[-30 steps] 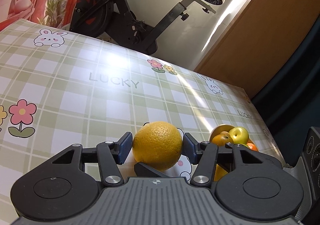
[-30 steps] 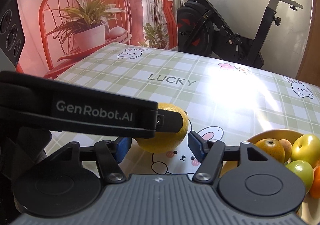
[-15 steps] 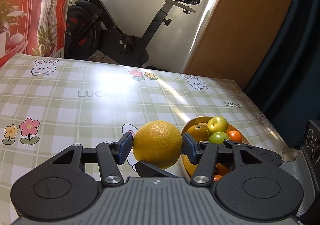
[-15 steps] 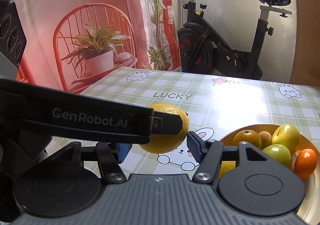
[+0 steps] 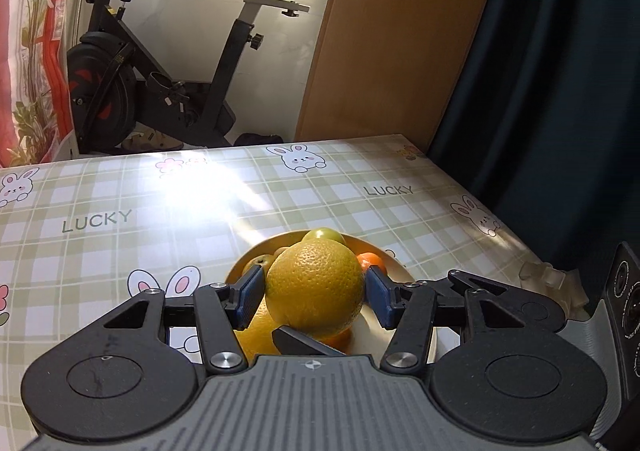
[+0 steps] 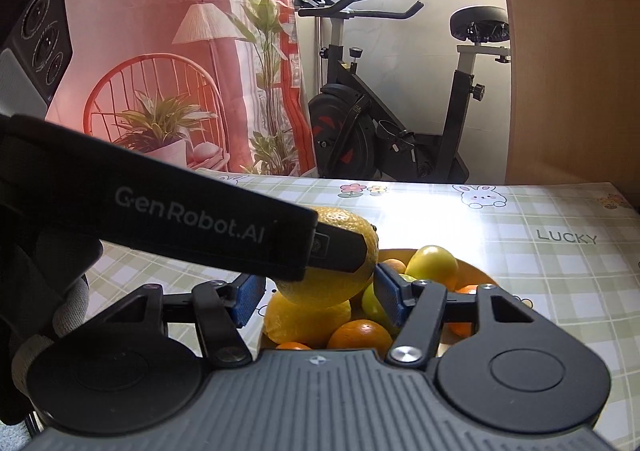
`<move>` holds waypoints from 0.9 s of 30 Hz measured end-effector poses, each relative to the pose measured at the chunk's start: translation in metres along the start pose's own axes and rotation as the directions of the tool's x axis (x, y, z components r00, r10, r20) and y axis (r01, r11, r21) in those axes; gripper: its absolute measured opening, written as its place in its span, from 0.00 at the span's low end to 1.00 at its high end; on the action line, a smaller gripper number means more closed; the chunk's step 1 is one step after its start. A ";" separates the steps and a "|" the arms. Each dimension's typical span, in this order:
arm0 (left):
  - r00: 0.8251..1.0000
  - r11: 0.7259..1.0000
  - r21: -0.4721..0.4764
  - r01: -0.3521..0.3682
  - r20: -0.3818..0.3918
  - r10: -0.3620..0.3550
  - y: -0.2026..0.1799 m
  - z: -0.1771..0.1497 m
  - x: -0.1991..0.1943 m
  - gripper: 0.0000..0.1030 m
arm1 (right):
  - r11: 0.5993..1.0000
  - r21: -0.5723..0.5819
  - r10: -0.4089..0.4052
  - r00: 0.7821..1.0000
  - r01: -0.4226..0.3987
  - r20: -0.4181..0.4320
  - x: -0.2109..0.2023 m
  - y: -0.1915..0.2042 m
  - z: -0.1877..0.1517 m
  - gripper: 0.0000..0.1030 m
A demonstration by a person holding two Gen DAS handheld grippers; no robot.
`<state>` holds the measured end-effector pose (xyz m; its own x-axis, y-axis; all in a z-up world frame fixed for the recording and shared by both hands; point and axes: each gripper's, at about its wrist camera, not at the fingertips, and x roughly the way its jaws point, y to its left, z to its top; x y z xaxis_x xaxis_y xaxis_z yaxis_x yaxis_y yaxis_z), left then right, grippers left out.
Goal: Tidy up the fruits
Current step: 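Lift and carry the lemon over the gold plate with the left tool, then lower the lemon onto the plate and open the left tool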
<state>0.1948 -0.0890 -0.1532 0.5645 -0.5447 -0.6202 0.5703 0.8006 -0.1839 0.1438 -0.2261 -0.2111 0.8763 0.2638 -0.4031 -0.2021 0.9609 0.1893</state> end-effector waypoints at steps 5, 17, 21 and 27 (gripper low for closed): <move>0.999 0.999 0.043 0.020 -0.044 -0.018 -0.026 -0.002 0.021 0.56 | 0.998 0.058 -0.022 1.000 0.021 0.007 -0.010 -0.029 -0.014 0.60; 0.994 0.999 0.036 0.015 -0.111 -0.011 -0.042 -0.009 0.057 0.57 | 0.997 0.073 -0.012 1.000 0.013 -0.009 -0.009 -0.061 -0.034 0.60; 0.991 0.999 0.042 0.014 -0.131 -0.009 -0.042 -0.011 0.064 0.55 | 0.996 0.090 -0.022 1.000 0.023 -0.008 -0.006 -0.064 -0.039 0.60; 0.990 0.999 0.052 0.009 -0.141 -0.001 -0.043 -0.015 0.067 0.56 | 0.994 0.109 -0.027 1.000 0.027 -0.001 -0.006 -0.066 -0.041 0.60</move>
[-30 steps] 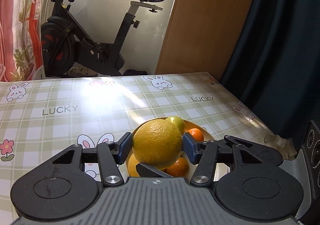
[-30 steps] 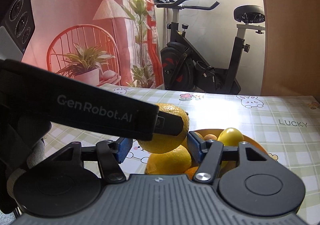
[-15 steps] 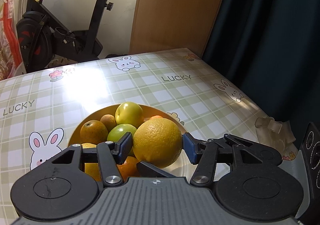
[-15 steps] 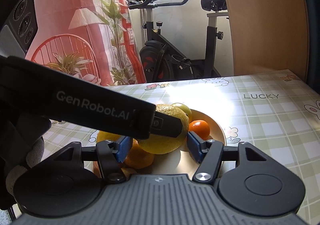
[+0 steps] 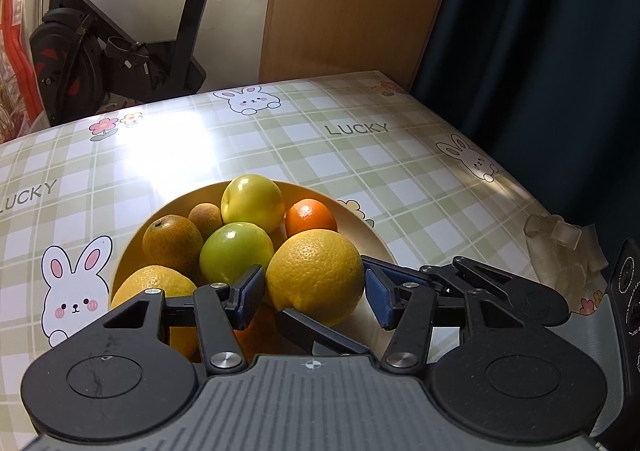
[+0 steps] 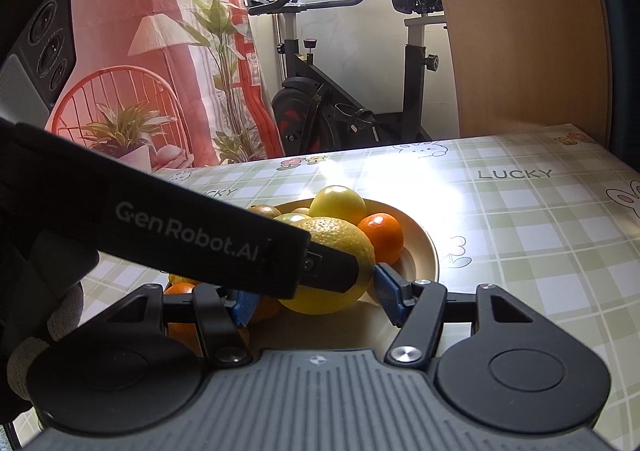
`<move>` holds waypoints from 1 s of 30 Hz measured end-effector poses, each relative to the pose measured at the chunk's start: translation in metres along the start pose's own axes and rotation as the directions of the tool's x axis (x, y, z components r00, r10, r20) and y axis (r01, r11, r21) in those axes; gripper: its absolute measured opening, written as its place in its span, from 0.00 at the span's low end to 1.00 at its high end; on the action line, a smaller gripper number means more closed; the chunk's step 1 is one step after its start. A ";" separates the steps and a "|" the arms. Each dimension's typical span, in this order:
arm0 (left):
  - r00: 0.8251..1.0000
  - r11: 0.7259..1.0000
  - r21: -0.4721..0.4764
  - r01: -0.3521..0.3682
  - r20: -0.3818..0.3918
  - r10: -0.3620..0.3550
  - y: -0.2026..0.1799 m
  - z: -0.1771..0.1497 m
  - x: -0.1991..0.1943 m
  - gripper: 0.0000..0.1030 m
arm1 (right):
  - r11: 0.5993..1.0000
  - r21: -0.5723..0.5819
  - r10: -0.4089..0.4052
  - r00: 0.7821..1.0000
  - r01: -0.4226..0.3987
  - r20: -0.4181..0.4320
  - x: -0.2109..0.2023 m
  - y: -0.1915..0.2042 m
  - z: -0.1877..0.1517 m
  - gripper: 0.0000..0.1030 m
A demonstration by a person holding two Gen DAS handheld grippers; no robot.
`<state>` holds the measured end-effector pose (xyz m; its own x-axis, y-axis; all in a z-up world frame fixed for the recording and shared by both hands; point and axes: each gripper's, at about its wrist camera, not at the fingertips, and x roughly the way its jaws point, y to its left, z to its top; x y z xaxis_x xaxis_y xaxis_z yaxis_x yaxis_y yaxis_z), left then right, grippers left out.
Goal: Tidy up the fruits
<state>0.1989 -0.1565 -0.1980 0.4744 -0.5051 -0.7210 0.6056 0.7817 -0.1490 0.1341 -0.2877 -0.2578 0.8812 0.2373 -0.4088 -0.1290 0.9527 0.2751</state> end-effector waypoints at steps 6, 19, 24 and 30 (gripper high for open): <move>1.000 1.000 0.006 -0.006 0.001 0.006 -0.004 0.000 0.000 0.55 | 1.000 0.019 -0.004 1.000 0.004 -0.012 0.004 -0.002 0.002 0.60; 0.997 0.997 -0.063 -0.033 0.072 0.038 0.003 -0.008 -0.030 0.74 | 0.999 0.042 -0.003 1.000 0.005 -0.030 0.005 -0.004 0.000 0.76; 0.991 0.993 -0.094 -0.076 0.101 0.085 0.011 -0.015 -0.051 0.82 | 1.000 0.002 0.001 0.999 -0.001 -0.048 0.004 0.003 0.000 0.84; 0.984 0.983 -0.155 -0.102 0.131 0.123 0.026 -0.024 -0.074 0.85 | 0.999 -0.047 -0.025 0.997 0.022 -0.066 -0.001 0.014 -0.004 0.88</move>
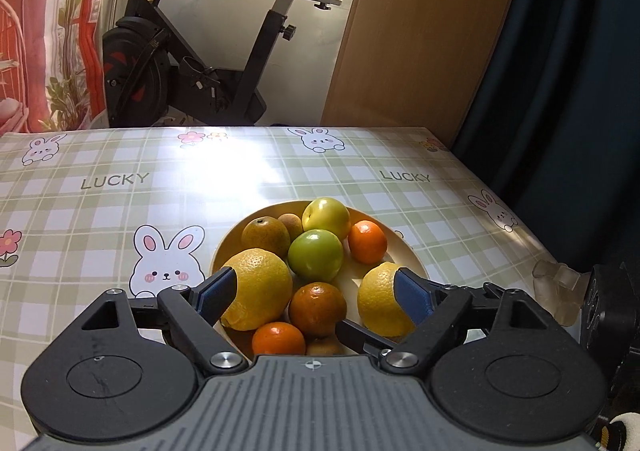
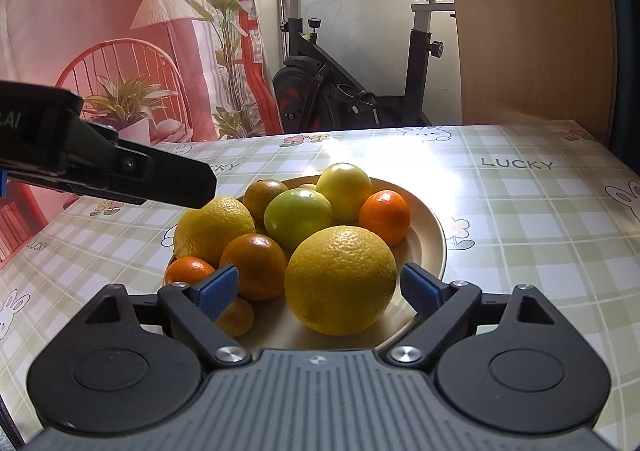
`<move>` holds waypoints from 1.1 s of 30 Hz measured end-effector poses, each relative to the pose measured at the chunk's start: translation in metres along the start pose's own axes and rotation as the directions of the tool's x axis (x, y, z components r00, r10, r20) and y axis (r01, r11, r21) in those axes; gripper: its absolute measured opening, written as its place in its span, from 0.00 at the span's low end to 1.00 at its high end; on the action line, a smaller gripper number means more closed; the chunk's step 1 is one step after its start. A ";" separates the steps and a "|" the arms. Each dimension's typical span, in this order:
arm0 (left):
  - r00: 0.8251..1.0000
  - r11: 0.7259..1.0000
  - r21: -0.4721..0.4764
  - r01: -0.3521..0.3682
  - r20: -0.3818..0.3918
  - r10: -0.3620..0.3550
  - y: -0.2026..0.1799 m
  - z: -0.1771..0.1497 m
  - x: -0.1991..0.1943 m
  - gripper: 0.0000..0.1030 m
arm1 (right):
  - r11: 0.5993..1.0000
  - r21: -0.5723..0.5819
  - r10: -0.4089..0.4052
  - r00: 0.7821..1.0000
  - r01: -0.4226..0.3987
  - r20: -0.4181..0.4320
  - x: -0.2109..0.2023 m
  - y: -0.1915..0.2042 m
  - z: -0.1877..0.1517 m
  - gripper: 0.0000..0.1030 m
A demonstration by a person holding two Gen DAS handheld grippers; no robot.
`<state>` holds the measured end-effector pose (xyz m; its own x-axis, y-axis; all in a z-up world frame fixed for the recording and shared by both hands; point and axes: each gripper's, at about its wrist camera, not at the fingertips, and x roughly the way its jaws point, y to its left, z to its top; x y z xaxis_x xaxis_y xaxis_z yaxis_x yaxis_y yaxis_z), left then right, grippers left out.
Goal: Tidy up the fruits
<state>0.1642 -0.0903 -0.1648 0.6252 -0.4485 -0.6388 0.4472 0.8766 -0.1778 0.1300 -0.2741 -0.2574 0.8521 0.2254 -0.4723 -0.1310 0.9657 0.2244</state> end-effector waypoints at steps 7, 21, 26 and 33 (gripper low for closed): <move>0.996 0.997 0.006 -0.073 0.048 0.073 0.008 0.001 -0.028 0.86 | 1.000 -0.002 -0.016 0.999 0.016 -0.042 -0.012 0.011 0.005 1.00; 0.959 0.980 0.011 -0.197 0.210 0.191 0.008 0.004 -0.136 0.95 | 0.993 0.090 -0.069 0.997 0.070 -0.023 -0.098 0.044 0.050 1.00; 0.928 0.966 0.028 -0.256 0.286 0.238 -0.008 0.003 -0.170 0.95 | 0.993 0.050 -0.105 0.994 0.106 -0.012 -0.126 0.072 0.066 1.00; 0.897 0.955 0.026 -0.296 0.351 0.269 -0.023 0.002 -0.217 0.95 | 0.995 0.047 -0.086 0.996 0.086 -0.001 -0.151 0.100 0.077 1.00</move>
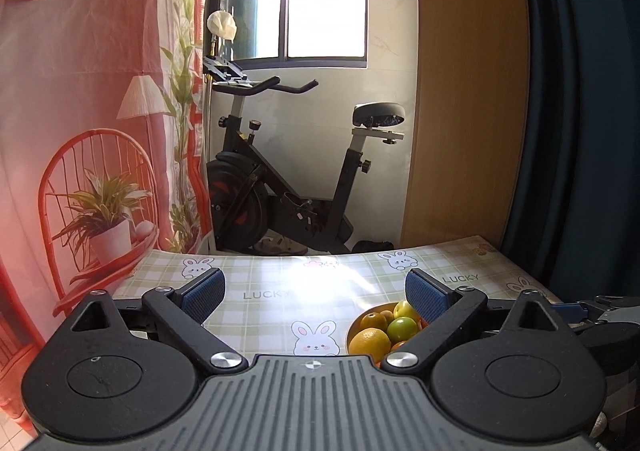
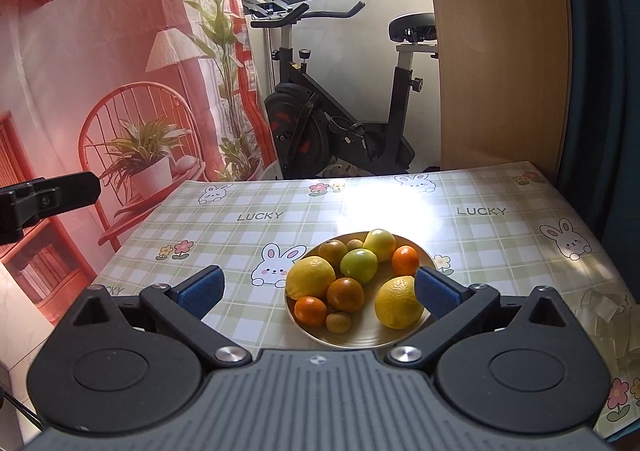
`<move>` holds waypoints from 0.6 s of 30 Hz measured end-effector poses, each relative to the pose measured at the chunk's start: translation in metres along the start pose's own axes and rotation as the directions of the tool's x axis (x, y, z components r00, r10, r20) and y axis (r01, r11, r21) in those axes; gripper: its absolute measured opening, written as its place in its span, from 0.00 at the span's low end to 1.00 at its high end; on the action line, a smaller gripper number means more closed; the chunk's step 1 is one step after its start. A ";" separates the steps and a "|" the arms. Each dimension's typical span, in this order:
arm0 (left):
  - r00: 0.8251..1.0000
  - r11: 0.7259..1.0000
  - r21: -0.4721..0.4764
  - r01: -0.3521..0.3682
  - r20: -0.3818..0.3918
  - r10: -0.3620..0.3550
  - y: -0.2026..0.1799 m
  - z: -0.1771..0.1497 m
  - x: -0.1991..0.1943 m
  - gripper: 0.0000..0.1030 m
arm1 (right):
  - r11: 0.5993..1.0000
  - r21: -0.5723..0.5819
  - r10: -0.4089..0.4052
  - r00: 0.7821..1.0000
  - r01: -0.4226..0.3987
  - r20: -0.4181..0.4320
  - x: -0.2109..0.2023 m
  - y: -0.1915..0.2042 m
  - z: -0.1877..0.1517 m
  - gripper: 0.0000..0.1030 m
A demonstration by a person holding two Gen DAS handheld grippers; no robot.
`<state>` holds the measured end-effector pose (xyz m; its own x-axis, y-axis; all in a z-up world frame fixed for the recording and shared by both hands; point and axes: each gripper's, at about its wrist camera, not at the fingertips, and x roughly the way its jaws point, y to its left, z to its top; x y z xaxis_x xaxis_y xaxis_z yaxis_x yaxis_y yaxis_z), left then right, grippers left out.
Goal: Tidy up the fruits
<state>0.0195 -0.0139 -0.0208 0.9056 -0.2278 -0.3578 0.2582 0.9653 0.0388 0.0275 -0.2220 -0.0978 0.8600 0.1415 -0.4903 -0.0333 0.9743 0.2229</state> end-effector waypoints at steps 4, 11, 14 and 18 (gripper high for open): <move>0.999 0.999 0.007 -0.037 0.025 0.037 0.001 0.005 -0.015 0.95 | 1.000 -0.019 0.002 1.000 -0.001 0.018 -0.013 0.011 0.003 1.00; 0.999 0.999 -0.016 -0.042 0.032 0.043 0.005 0.006 -0.026 0.95 | 0.999 -0.041 0.007 0.999 -0.005 0.036 -0.025 0.019 0.005 1.00; 0.998 0.999 -0.017 -0.051 0.035 0.052 0.004 0.005 -0.028 0.95 | 0.999 -0.044 0.003 0.999 -0.001 0.041 -0.028 0.019 0.005 1.00; 0.998 0.998 -0.019 -0.058 0.038 0.059 0.006 0.006 -0.028 0.95 | 0.999 -0.044 0.004 0.999 -0.002 0.048 -0.031 0.018 0.007 1.00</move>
<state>-0.0022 -0.0030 -0.0046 0.9315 -0.1751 -0.3189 0.1985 0.9792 0.0422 0.0039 -0.2100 -0.0733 0.8833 0.1371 -0.4483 -0.0573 0.9807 0.1870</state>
